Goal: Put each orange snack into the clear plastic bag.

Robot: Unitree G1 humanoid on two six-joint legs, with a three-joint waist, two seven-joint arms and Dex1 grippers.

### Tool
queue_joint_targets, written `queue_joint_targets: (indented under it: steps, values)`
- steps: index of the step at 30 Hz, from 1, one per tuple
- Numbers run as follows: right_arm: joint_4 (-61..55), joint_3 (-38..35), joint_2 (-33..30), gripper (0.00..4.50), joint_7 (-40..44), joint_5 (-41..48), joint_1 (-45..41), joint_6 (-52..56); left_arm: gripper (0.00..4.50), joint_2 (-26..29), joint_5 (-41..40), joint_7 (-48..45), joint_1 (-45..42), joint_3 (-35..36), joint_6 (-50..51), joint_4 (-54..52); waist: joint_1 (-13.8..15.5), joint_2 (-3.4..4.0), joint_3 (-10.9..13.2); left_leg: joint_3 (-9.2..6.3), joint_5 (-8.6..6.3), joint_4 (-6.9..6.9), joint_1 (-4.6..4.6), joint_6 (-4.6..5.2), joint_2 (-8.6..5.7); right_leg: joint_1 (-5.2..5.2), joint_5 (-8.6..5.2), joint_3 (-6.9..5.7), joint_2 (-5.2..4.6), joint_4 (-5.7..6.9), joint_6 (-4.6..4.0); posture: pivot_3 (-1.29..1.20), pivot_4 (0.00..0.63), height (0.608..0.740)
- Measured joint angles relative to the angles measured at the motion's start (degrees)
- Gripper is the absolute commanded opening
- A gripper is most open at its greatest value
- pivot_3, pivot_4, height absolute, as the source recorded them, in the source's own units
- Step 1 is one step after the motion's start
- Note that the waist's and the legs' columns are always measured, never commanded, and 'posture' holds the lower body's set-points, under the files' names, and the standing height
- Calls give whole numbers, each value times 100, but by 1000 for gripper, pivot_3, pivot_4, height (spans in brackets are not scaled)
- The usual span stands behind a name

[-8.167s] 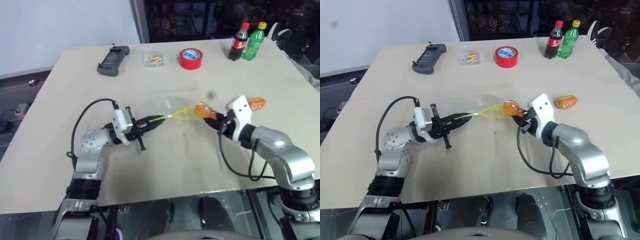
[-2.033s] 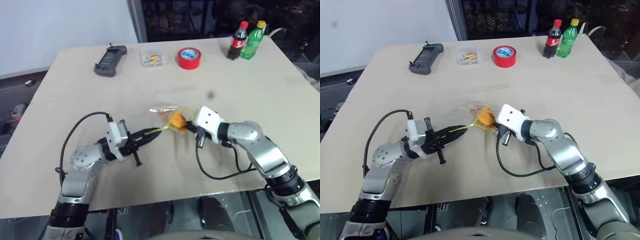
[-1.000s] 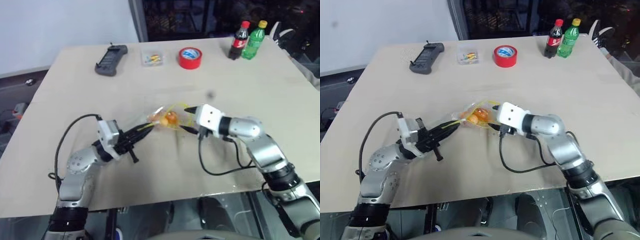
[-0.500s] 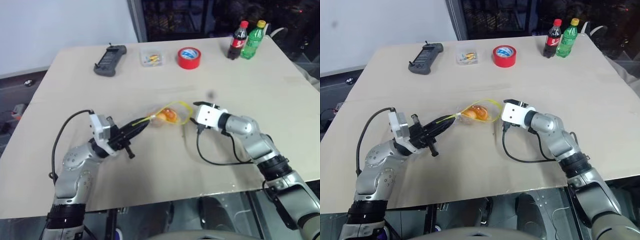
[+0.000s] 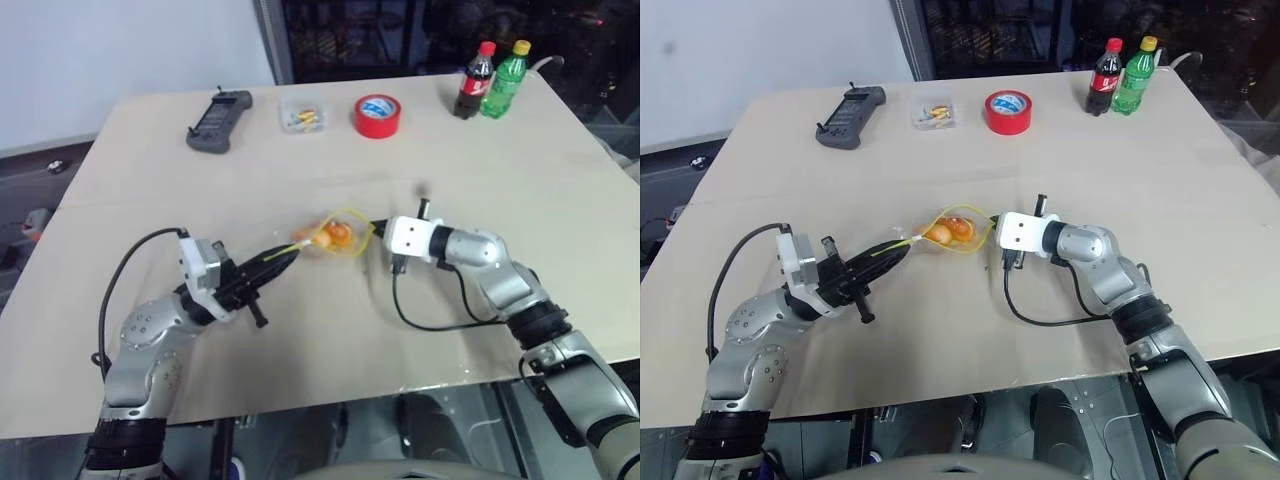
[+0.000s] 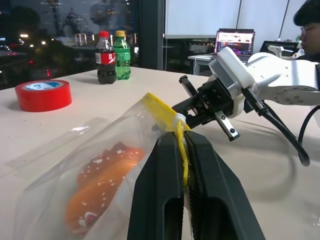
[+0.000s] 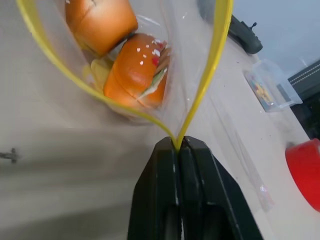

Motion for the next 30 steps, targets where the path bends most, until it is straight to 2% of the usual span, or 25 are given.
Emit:
queue_joint_targets:
  steps: [6, 9, 13, 15, 19, 24, 30]
  values:
    - [-2, -436, -313, 36, -406, -52, -293, 171, 0, -161, 511, 557, -795, -101, -12, 449, 19, -1, 0, -2, 1, 3, 0, -1, -2, 4, 3, -3, -1, 0, -2, 0, 150, 740]
    - [353, -628, -713, 36, -968, -304, -871, 387, 0, -590, 1297, 1100, -2306, -583, -184, 1391, 143, 2, 14, -22, 11, 32, -37, -15, -13, -13, 14, -28, -4, 2, -14, 0, 150, 740]
    - [336, -910, -1193, 36, -1457, -476, -1377, 397, 0, -707, 1847, 1250, -3786, -891, -733, 2388, 110, -7, 6, -16, 10, 32, -55, -14, -6, -34, 14, -19, 0, -3, -15, 0, 150, 740]
    - [279, -930, -1253, 36, -1505, -485, -1339, 410, 0, -703, 1922, 1212, -3985, -915, -929, 2558, 33, -7, 5, -9, 10, 22, -70, -13, -5, -51, 13, -11, -5, -4, -16, 0, 150, 740]
    - [-487, -988, -1552, 36, -1526, -492, -662, 573, 0, -708, 2164, 1066, -3937, -1094, -1434, 2912, -75, -7, 5, -1, 10, 5, -97, -11, -4, -94, 13, 0, -17, -6, -16, 0, 150, 740]
    - [-1608, -1104, -1559, 36, -1511, -480, 1164, 1040, 0, -869, 2575, 944, -2674, -1607, -2423, 2979, -130, -4, 5, 10, 10, 9, -88, -10, -5, -93, 15, -7, -12, 12, -15, 0, 150, 740]
    - [-2496, -1120, -1538, 36, -1492, -473, 2053, 1398, 0, -633, 2674, 758, -2318, -1667, -2872, 2914, -105, -1, 5, 8, 3, 47, -39, 2, 6, -44, 35, -9, 12, 35, -12, 0, 150, 740]
